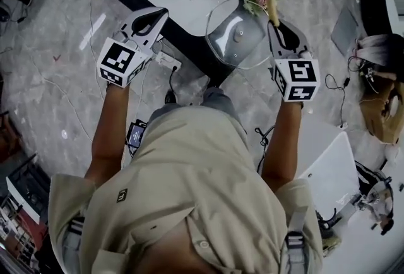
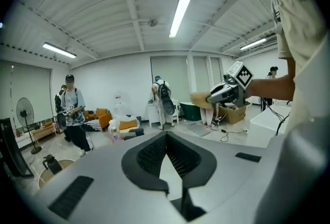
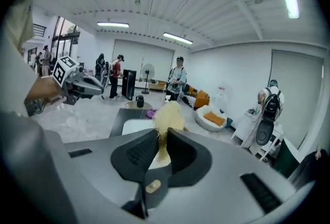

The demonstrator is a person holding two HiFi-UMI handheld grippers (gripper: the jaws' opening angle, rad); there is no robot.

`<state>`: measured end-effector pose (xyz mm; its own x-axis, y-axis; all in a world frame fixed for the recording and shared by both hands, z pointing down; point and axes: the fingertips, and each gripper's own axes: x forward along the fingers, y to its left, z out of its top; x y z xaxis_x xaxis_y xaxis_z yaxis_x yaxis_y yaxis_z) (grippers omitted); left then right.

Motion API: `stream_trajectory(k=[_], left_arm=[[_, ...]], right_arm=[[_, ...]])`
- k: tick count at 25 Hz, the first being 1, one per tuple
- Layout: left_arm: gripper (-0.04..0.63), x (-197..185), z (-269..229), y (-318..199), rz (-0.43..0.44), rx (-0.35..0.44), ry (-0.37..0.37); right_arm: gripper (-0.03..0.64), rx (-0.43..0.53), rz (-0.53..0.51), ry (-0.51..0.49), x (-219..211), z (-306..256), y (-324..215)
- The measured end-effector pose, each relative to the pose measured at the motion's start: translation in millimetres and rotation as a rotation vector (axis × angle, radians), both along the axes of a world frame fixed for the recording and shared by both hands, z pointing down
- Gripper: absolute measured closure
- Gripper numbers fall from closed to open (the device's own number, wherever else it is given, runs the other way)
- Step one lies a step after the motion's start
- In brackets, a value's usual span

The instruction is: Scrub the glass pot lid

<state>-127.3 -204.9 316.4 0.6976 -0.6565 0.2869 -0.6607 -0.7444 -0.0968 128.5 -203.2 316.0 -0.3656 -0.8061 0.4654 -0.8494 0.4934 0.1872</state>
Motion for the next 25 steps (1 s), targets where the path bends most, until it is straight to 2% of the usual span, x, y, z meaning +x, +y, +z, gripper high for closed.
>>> stream_trajectory(k=[7, 12, 16, 25], left_arm=[[0.58, -18, -73, 41, 0.02, 0.115, 0.066], [0.58, -38, -102, 62, 0.019, 0.174, 0.071], [0.58, -53, -101, 81, 0.015, 0.142, 0.029], [0.58, -67, -100, 95, 0.032, 0.123, 0.044]], right_arm=[[0.561, 0.166, 0.067, -0.136, -4, -83, 49], [0.572, 0.239, 0.122, -0.17, -7, -117, 71], [0.572, 0.268, 0.129, -0.163, -15, -133, 86], [0.572, 0.279, 0.162, -0.156, -23, -141, 98]])
